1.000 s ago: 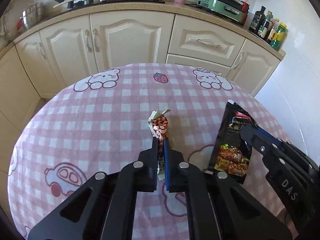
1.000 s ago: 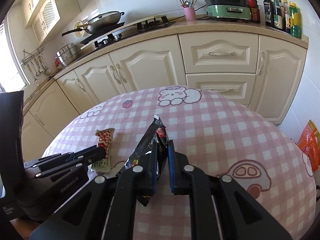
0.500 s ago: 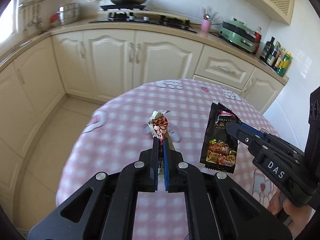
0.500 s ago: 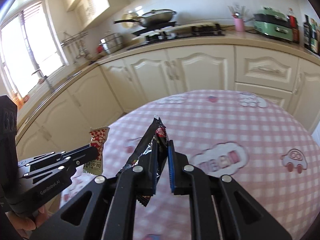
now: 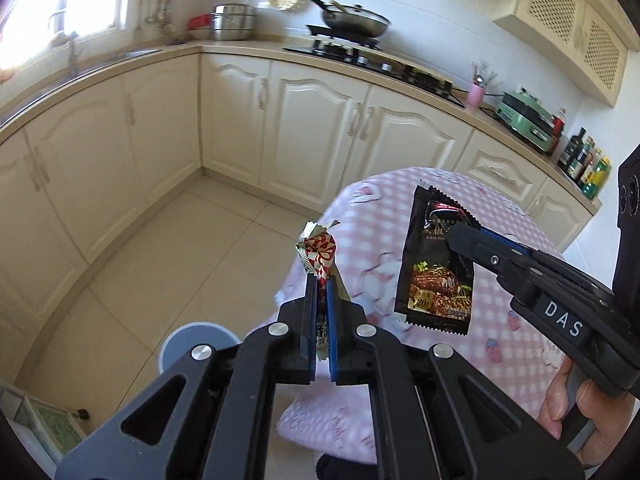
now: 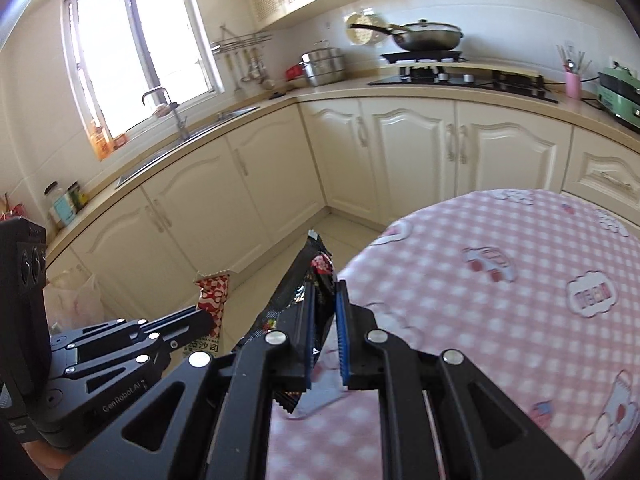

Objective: Collect trash
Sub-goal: 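Carry both over the bucket while the left tool opens to drop the candy wrapper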

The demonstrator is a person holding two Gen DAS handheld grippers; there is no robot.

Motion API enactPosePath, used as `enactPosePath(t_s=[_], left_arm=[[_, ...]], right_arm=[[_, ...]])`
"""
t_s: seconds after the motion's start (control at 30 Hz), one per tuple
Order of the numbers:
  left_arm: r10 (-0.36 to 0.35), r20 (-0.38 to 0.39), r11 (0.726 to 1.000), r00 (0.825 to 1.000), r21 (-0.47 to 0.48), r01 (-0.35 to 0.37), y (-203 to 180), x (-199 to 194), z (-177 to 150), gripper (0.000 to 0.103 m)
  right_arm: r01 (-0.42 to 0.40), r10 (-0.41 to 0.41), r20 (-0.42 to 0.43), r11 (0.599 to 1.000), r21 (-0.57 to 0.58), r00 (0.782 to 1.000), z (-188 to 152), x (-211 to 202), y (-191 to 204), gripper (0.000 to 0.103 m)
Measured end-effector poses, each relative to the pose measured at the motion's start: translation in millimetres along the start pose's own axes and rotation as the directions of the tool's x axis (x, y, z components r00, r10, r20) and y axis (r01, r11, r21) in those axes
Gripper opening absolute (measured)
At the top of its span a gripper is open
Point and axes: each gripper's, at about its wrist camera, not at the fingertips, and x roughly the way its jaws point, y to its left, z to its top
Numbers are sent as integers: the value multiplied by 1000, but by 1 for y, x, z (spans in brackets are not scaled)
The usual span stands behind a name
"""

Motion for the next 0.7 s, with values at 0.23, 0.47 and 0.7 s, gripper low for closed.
enactPosePath(t_s=[0.23, 0.47, 0.7], left_arm=[[57, -8, 993, 998, -99, -58, 81, -5, -26, 3], [91, -65, 978, 994, -184, -101, 143, 18, -54, 3], [78, -134, 965, 988, -238, -109, 176, 54, -77, 3]], right_arm=[[-52, 49, -66, 998, -38, 997, -24, 44, 77, 10], [-75, 59, -158, 992, -97, 986, -56, 102, 137, 10], [-33, 0, -221, 989, -146, 975, -82, 154, 160, 9]])
